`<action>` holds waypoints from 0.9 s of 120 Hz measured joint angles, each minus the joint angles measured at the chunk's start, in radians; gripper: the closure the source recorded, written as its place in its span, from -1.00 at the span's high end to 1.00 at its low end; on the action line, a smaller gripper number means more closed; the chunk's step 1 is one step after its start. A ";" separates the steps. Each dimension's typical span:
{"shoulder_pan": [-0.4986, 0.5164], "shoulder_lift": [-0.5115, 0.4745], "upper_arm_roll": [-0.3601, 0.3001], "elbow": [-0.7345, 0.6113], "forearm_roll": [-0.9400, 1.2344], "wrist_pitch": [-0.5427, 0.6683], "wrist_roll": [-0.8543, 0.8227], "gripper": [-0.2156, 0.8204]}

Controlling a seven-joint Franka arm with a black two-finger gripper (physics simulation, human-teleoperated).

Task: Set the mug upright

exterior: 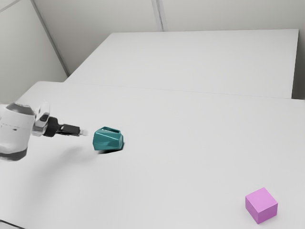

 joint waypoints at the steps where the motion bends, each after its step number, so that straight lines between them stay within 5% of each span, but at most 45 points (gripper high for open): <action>1: 0.000 0.000 0.000 -0.003 -0.003 0.000 0.009 0.54; 48: -0.027 0.060 0.000 -0.023 -0.102 0.025 0.315 0.54; 108: -0.100 0.106 -0.001 -0.020 -0.184 0.032 0.511 0.41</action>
